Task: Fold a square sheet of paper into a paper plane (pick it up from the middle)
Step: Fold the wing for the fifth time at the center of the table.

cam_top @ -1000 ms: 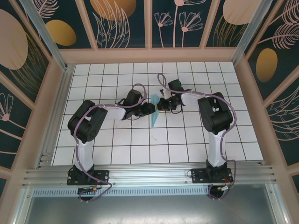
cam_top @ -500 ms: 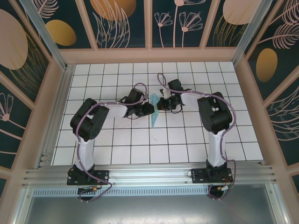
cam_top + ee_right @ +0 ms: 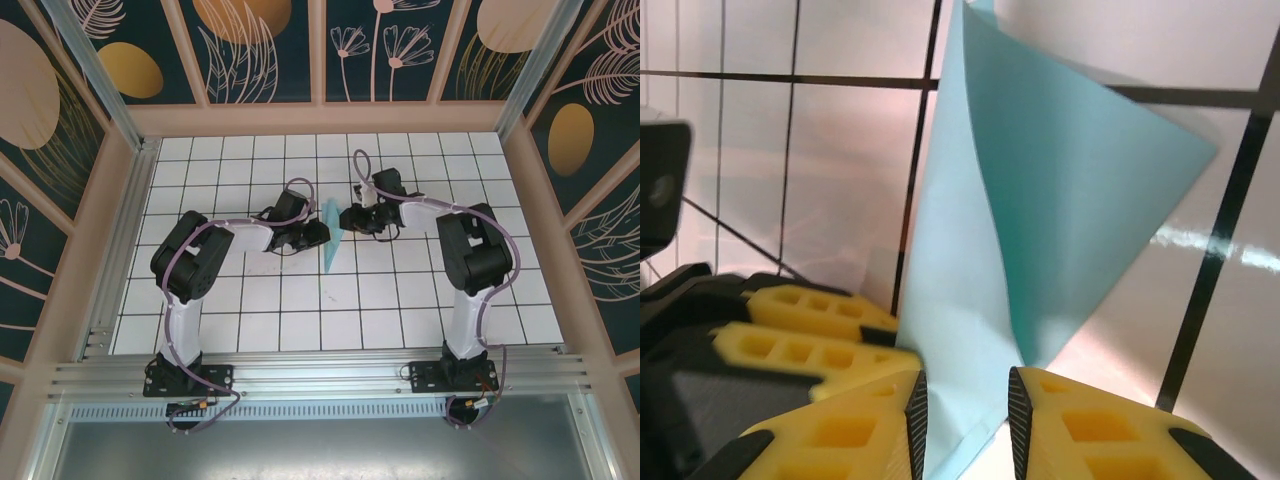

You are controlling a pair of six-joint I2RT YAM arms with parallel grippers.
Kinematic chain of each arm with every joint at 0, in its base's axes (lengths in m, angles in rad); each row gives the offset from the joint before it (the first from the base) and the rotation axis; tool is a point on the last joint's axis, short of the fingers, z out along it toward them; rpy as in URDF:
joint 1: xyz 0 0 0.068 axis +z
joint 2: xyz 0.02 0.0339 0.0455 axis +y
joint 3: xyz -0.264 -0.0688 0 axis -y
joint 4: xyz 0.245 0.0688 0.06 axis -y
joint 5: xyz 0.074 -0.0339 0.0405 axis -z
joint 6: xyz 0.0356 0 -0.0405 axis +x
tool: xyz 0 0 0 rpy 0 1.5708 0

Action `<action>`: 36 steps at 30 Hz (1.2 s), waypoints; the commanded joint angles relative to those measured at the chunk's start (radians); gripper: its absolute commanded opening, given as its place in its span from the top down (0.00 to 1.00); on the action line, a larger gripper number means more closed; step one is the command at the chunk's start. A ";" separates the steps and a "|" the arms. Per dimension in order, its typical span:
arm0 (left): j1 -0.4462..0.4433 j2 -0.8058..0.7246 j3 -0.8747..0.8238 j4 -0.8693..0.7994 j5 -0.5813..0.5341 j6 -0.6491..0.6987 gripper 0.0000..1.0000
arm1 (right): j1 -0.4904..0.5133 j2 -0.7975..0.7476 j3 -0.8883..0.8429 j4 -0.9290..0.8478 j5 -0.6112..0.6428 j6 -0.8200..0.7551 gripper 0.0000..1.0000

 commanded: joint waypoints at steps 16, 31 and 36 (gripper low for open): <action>0.005 -0.008 -0.075 0.041 -0.051 -0.119 0.79 | 0.045 -0.010 -0.117 0.180 0.033 0.134 0.75; 0.006 0.003 -0.076 0.049 -0.044 -0.135 0.78 | 0.044 0.051 -0.069 0.187 0.063 0.181 0.72; 0.005 0.006 -0.078 0.052 -0.038 -0.135 0.78 | 0.042 0.068 -0.065 0.215 0.040 0.198 0.75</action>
